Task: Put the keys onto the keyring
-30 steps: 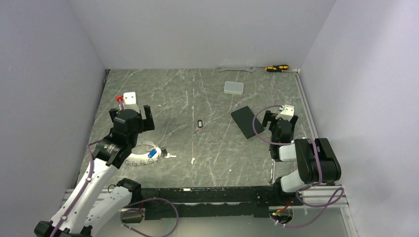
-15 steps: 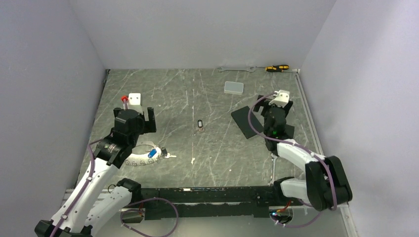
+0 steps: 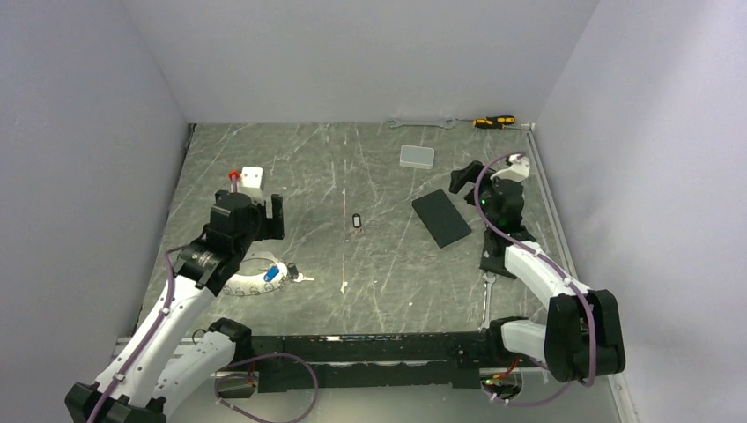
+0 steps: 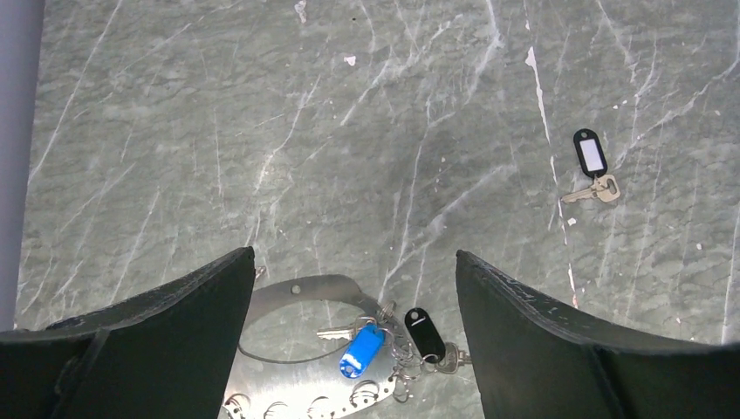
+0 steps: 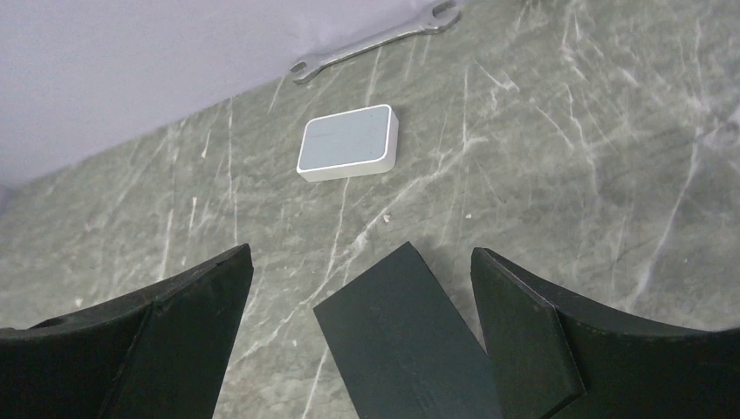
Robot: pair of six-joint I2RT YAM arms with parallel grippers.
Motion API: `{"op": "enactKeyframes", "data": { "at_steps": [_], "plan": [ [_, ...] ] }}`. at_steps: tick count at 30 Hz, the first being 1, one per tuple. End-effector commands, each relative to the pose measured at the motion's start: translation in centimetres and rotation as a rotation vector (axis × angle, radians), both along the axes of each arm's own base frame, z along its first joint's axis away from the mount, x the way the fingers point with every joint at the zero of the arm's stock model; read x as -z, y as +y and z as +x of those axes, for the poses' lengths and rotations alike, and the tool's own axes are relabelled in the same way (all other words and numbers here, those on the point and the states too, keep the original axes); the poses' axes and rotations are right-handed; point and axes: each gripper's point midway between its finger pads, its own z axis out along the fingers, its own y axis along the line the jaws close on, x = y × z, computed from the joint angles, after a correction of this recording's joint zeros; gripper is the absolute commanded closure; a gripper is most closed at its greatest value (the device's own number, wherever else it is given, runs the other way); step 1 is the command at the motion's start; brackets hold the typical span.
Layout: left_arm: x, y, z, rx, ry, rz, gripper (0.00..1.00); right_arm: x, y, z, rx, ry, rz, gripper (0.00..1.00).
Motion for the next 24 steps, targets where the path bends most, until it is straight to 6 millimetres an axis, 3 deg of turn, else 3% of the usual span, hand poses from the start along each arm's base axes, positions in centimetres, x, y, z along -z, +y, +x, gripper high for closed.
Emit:
{"op": "enactKeyframes", "data": {
  "at_steps": [1,3,9,15,19,24],
  "plan": [
    [-1.1,-0.4,0.7,0.024,-0.034,-0.003,0.11,-0.6,-0.6,-0.2,-0.002,-0.051,0.167,0.0],
    [-1.1,-0.3,0.6,0.021,-0.035,-0.002,0.11,-0.2,-0.6,0.1,-0.005,-0.023,0.143,0.0],
    [-0.7,0.3,0.6,-0.01,-0.026,0.017,0.11,0.2,3.1,0.7,-0.164,-0.002,0.073,0.02],
    [-0.5,0.9,0.6,-0.044,0.0,0.042,0.11,1.0,9.9,0.5,-0.297,0.03,-0.206,0.05],
    [-0.6,1.5,0.5,-0.069,-0.01,0.052,0.11,1.5,14.0,0.0,-0.43,0.039,-0.225,0.08],
    [-1.0,2.1,0.4,-0.096,-0.027,0.061,0.12,1.6,17.7,-0.4,-0.506,0.087,-0.255,0.12]
  ]
}}
